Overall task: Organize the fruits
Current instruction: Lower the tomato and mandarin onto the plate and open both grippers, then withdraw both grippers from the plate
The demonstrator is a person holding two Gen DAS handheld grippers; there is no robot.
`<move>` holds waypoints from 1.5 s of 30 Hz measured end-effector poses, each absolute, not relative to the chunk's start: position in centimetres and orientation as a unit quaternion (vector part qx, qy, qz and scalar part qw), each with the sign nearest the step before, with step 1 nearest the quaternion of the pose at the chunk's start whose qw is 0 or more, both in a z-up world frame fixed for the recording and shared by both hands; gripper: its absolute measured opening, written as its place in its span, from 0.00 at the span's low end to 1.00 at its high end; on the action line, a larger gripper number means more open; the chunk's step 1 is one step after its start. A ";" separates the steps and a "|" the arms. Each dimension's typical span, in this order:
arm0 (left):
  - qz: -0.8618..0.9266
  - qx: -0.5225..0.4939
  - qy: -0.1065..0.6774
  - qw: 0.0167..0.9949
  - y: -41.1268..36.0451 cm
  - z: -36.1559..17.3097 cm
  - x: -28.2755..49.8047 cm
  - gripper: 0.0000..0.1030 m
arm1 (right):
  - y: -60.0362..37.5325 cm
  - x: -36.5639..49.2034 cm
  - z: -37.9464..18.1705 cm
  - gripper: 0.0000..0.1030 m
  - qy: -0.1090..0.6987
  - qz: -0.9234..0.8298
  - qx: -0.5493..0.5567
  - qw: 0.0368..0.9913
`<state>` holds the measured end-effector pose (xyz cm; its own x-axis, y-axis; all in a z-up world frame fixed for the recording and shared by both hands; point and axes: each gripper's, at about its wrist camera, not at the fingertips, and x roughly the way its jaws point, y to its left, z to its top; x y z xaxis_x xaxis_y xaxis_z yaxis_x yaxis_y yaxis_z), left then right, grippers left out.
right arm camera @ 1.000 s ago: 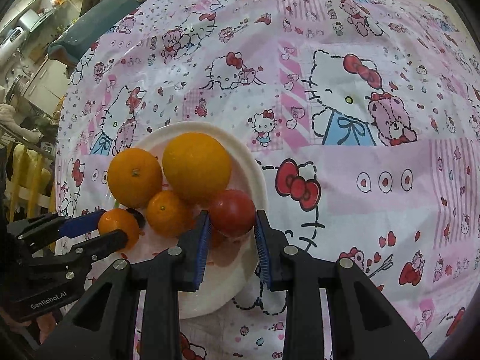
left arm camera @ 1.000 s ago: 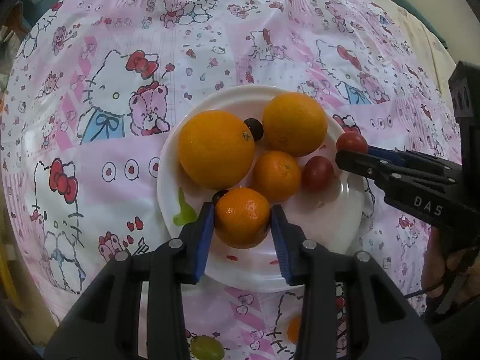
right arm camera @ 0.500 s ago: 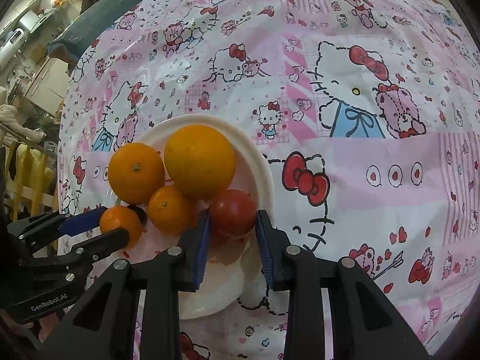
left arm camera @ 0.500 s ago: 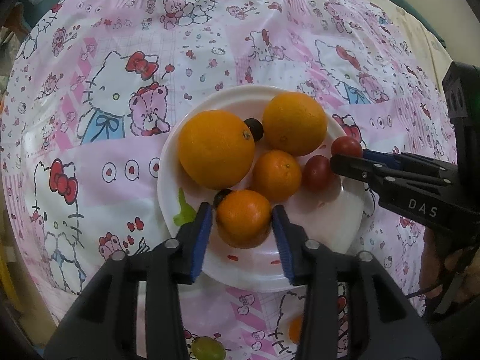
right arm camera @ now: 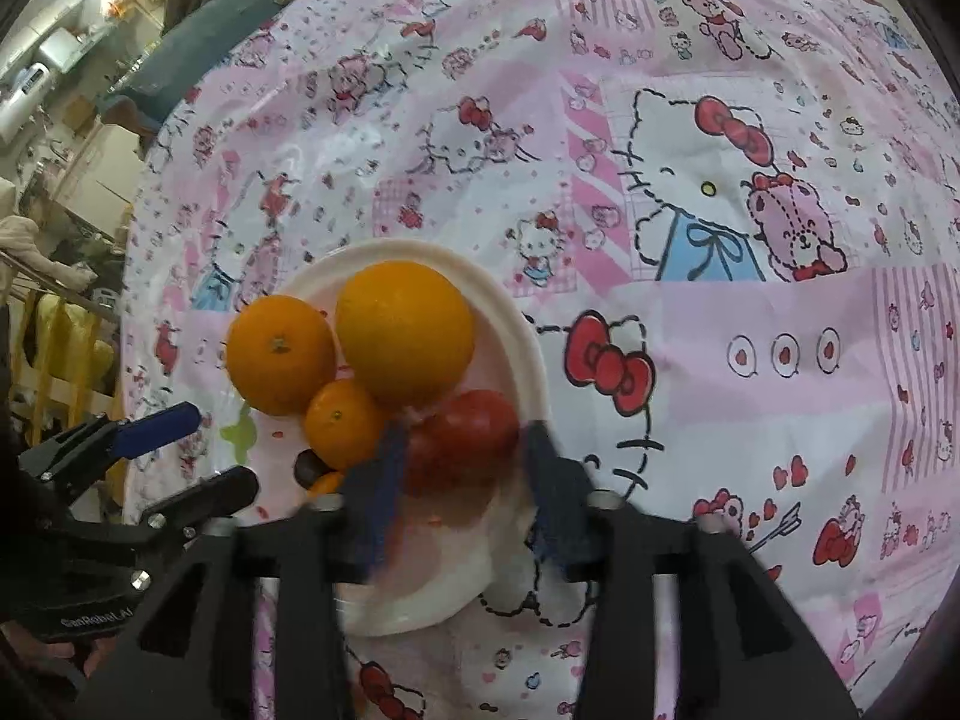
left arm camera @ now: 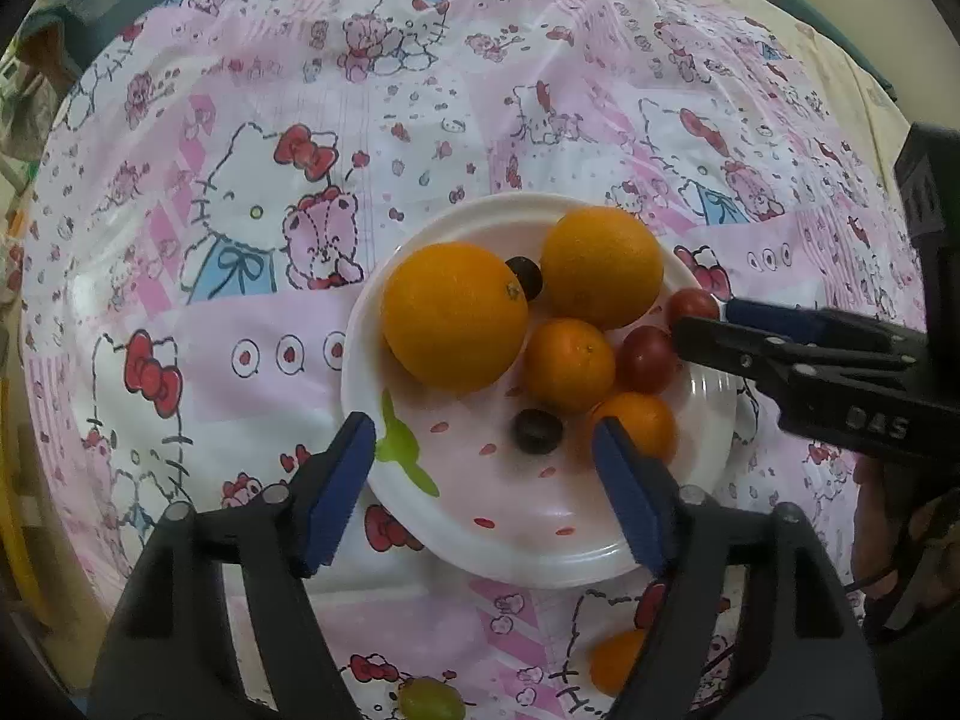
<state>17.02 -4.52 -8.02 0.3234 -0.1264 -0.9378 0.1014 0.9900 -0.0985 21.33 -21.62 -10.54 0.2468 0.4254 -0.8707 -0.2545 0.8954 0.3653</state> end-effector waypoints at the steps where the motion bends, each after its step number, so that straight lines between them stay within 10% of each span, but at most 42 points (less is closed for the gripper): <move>1: -0.069 -0.009 0.576 0.815 -4.5 -8.0 17.0 0.71 | -21.6 21.3 -10.3 0.67 0.570 0.213 0.071 0.791; 45: 0.021 -0.031 0.467 0.883 0.5 -0.9 8.2 0.71 | -24.4 11.5 -1.7 0.81 0.473 0.199 0.111 0.851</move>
